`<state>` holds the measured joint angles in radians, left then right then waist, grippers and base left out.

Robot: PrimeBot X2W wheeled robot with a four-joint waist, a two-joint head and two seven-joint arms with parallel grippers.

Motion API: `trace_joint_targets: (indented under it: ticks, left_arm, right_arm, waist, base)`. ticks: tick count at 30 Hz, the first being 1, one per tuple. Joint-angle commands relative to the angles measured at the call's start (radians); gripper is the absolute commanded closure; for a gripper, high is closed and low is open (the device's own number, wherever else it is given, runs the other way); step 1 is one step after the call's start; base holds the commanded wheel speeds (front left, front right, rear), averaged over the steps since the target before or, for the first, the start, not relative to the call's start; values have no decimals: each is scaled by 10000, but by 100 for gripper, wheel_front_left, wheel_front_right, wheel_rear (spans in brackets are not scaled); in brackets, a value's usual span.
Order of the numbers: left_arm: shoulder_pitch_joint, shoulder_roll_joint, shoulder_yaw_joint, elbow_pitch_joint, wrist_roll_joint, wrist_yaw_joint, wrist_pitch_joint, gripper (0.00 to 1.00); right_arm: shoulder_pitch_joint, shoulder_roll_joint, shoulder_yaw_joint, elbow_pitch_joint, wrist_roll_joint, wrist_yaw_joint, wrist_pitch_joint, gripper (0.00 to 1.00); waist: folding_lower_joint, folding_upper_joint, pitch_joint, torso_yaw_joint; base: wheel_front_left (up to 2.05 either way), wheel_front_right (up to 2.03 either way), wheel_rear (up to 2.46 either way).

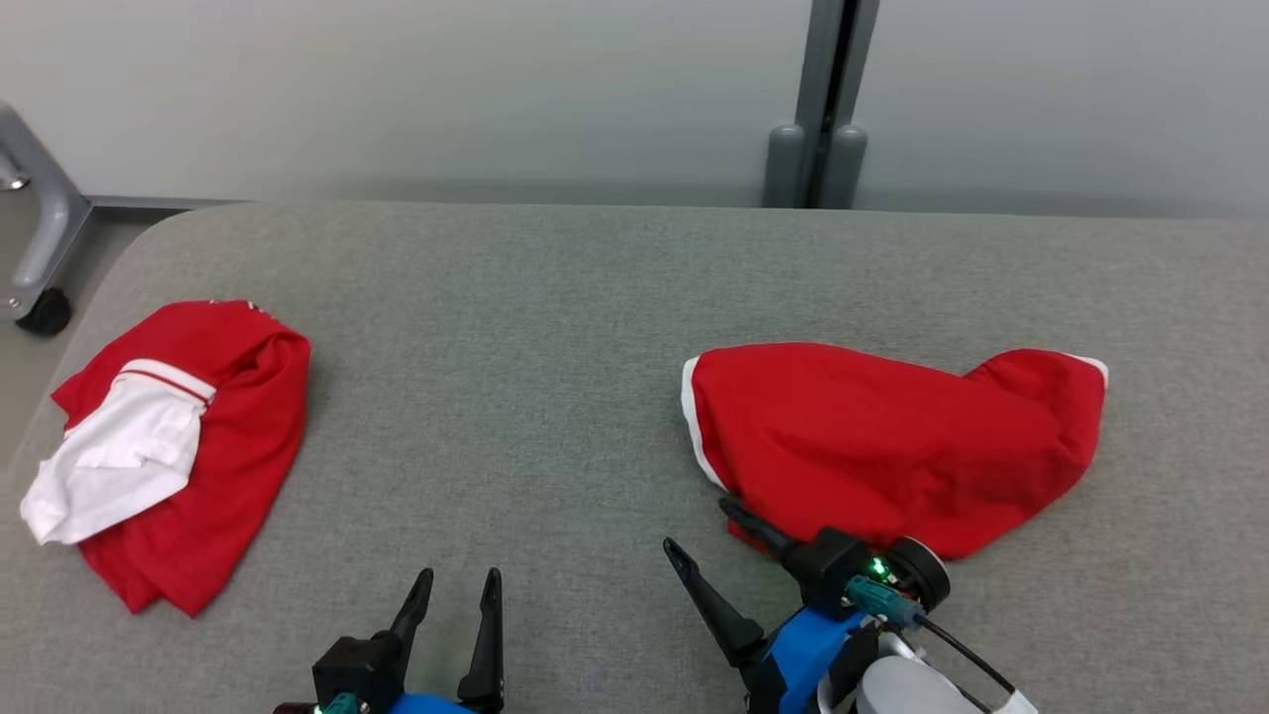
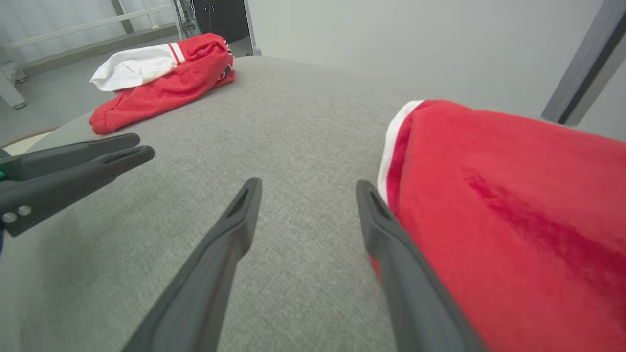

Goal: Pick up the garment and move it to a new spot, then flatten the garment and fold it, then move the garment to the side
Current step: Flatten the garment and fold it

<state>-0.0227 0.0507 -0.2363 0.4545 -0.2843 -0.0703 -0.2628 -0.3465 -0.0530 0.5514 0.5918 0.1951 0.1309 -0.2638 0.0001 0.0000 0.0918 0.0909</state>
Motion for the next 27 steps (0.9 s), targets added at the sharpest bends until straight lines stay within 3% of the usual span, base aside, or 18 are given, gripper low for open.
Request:
trace_joint_targets:
  ticks: [1,4,8,14,19,21,24,27]
  left_arm:
    - [-113,-1,-39,51,-39,48,-30,0]
    - [-219,-4,-179,105,-126,55,-30,0]
    - [-279,-3,-251,93,-338,80,-30,0]
    - [-377,-4,-487,42,-390,108,-30,0]
    - [-463,-4,-612,158,-480,115,-30,0]
    - [-494,-4,-676,205,-505,129,-31,0]
    - [-510,-3,-764,265,-551,135,-31,0]
    - [-450,-3,-748,329,-545,91,-31,0]
  right_arm:
    - [-310,-57,262,424,244,-3,41,0]
    - [-813,-95,608,1464,604,-3,217,0]
    - [-1308,-267,205,2516,504,-3,111,0]
    - [-1448,-332,-641,3355,-142,-3,1,0]
    - [-1281,-224,-705,3988,-491,-1,51,0]
    - [-1202,-153,-609,4259,-380,-1,82,100]
    - [-1206,-34,-363,4151,-99,13,84,100]
    - [-1395,17,-145,3032,190,10,-5,100]
  waist:
    - [-1,0,262,303]
    - [-1,0,436,553]
    - [-1,0,584,750]
    - [-1,0,684,799]
    - [-1,0,740,772]
    - [-1,0,768,781]
    - [-1,0,767,823]
    - [-1,0,667,887]
  base:
    - [0,0,0]
    - [0,0,0]
    - [0,0,0]
    - [0,0,0]
    - [0,0,0]
    - [0,0,0]
    - [0,0,0]
    - [0,0,0]
